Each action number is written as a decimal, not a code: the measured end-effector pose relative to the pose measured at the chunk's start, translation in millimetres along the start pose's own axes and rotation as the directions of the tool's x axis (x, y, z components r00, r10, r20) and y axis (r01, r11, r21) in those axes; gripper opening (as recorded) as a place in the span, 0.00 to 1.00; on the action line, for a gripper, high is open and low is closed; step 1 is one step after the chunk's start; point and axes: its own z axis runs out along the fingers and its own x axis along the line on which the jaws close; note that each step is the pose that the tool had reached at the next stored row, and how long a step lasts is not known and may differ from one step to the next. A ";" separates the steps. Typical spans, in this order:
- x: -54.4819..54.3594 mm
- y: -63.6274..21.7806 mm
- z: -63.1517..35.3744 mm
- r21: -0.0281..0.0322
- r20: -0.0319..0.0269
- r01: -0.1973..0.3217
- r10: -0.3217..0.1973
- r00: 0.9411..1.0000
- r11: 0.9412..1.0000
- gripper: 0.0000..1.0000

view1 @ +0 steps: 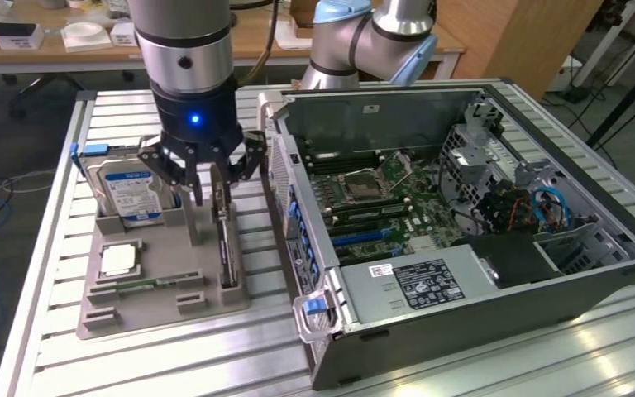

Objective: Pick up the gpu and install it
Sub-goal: 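Pick up the gpu and move the gpu toward the slot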

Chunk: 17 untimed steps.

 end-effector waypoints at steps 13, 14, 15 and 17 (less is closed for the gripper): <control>0.2 -0.5 10.4 0.000 0.000 0.000 0.000 1.000 1.000 0.41; 0.2 -0.5 11.1 0.000 0.000 0.000 0.000 1.000 1.000 0.41; 0.3 -0.6 11.9 0.000 0.000 0.000 0.000 1.000 1.000 0.41; 0.3 -0.6 13.3 0.000 0.000 0.000 0.000 1.000 1.000 0.41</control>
